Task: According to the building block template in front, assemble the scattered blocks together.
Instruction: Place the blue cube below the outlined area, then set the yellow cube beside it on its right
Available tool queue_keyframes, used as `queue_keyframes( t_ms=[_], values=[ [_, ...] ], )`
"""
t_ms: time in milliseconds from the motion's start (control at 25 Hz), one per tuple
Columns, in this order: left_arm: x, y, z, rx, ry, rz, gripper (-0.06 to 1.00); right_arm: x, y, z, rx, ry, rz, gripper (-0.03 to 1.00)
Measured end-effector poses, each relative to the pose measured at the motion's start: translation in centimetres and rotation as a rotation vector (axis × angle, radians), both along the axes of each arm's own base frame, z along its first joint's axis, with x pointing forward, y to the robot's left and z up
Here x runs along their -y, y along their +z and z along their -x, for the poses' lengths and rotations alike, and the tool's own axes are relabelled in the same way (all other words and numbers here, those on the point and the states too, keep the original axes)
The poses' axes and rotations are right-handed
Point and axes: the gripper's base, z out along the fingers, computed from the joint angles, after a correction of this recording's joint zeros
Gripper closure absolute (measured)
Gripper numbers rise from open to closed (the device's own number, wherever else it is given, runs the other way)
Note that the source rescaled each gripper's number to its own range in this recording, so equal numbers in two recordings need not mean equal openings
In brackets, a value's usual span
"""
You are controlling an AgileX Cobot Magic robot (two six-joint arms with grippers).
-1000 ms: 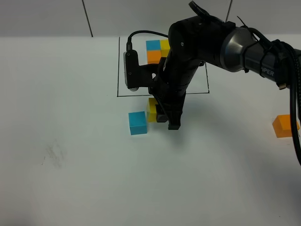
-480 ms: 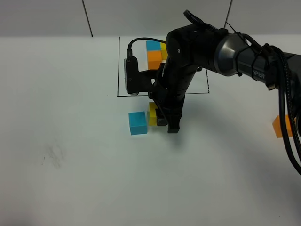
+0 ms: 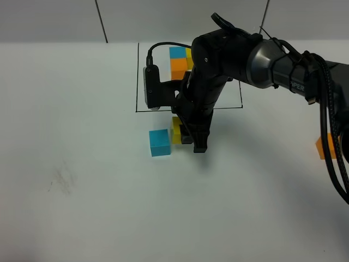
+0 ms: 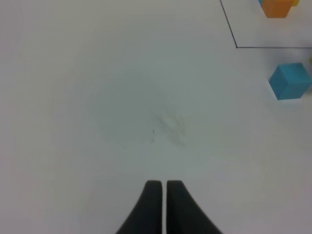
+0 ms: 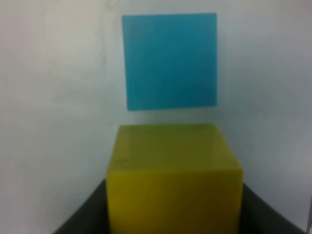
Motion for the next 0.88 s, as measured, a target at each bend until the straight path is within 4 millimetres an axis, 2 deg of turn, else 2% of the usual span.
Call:
queue_keyframes(
  t_ms=[560, 880],
  values=[
    [0.0, 0.0, 0.0, 0.000, 0.000, 0.000, 0.94, -0.3, 0.4, -0.4, -0.011, 0.015, 0.009, 0.43],
    [0.0, 0.0, 0.0, 0.000, 0.000, 0.000, 0.94, -0.4, -1.3, -0.5, -0.047, 0.020, 0.032, 0.43]
  ],
)
